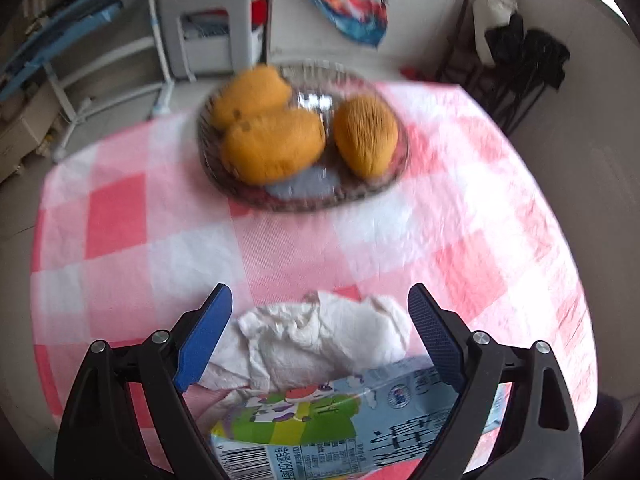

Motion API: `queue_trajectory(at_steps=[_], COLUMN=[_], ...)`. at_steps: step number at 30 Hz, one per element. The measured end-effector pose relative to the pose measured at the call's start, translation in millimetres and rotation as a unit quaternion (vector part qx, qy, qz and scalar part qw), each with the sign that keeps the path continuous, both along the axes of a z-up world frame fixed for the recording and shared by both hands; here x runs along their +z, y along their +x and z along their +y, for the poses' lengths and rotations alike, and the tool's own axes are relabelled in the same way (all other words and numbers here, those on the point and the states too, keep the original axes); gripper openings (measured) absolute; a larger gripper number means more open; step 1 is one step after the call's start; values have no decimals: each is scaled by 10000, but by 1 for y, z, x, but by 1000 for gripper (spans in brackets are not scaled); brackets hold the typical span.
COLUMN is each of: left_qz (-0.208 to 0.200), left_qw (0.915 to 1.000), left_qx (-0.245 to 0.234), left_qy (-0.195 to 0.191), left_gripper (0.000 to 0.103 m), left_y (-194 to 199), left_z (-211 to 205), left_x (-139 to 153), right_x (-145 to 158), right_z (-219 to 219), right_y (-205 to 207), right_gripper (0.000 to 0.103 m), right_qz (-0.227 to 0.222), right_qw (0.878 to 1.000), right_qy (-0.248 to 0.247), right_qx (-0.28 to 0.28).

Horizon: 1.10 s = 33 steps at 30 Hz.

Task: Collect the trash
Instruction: 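Lift the juice carton off the white cloth with the left gripper, then grasp the blue-and-green juice carton with the right gripper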

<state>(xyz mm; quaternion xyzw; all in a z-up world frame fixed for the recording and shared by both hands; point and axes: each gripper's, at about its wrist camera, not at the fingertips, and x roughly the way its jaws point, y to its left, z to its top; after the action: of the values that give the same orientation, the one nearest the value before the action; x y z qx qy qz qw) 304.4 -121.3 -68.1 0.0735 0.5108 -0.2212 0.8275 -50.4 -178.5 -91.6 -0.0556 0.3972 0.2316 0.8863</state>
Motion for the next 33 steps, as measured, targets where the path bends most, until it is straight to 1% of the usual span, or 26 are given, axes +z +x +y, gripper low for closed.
queue_trajectory(at_steps=[2, 5, 9, 11, 13, 15, 17, 19, 21, 22, 23, 24, 26, 27, 28, 31, 33], left_qz=[6, 153, 283, 322, 344, 399, 451, 450, 195, -141, -381, -532, -699, -764, -733, -467, -476], left_qw=[9999, 9998, 9983, 9965, 9928, 9865, 9830, 9799, 9754, 9710, 9671, 9643, 9605, 9577, 9573, 9605, 9576], left_qx=[-35, 64, 501, 748, 1070, 1409, 1522, 1669, 2003, 2238, 2373, 2449, 2559, 2644, 2652, 2521, 2617], left_qy=[98, 49, -95, -206, -422, -735, -924, -992, -904, -831, -831, -858, -838, -834, -890, -1080, -1107], left_gripper=[86, 86, 86, 88, 91, 92, 93, 93, 93, 93, 93, 93, 93, 93, 93, 93, 93], left_y=[-9, -28, -68, -93, -115, -137, -152, -168, -184, -196, -206, -216, -227, -235, -237, -235, -235], left_z=[-2, 3, 21, 31, 45, 62, 73, 86, 103, 112, 120, 127, 139, 145, 147, 150, 152], left_x=[-2, -3, -2, -2, -3, -3, -3, -2, 3, 9, 14, 18, 22, 24, 25, 19, 16], right_x=[0, 0, 3, 4, 4, 2, 0, 0, 0, 0, 0, 0, 1, 1, 2, 6, 11], right_z=[0, 1, 0, -1, -3, -5, -7, -10, -14, -16, -16, -17, -18, -17, -17, -18, -16], right_y=[0, -1, -4, -5, -6, -6, -6, -6, -8, -9, -9, -9, -9, -10, -9, -7, 0], right_gripper=[89, 89, 89, 89, 89, 89, 89, 89, 89, 89, 89, 89, 89, 89, 89, 89, 89], right_qz=[-2, -47, -163, -214, -199, -140, -100, -90, -90, -87, -90, -94, -97, -105, -120, -158, -200], right_qw=[10000, 10000, 9998, 9997, 9996, 9996, 9995, 9991, 9987, 9984, 9983, 9982, 9981, 9982, 9983, 9984, 9987], right_qy=[21, -16, -30, -31, 14, 68, 102, 145, 210, 223, 227, 232, 220, 192, 165, 172, 132], right_qx=[4, -5, -74, -122, -178, -232, -298, -379, -460, -503, -528, -551, -564, -559, -544, -517, -450])
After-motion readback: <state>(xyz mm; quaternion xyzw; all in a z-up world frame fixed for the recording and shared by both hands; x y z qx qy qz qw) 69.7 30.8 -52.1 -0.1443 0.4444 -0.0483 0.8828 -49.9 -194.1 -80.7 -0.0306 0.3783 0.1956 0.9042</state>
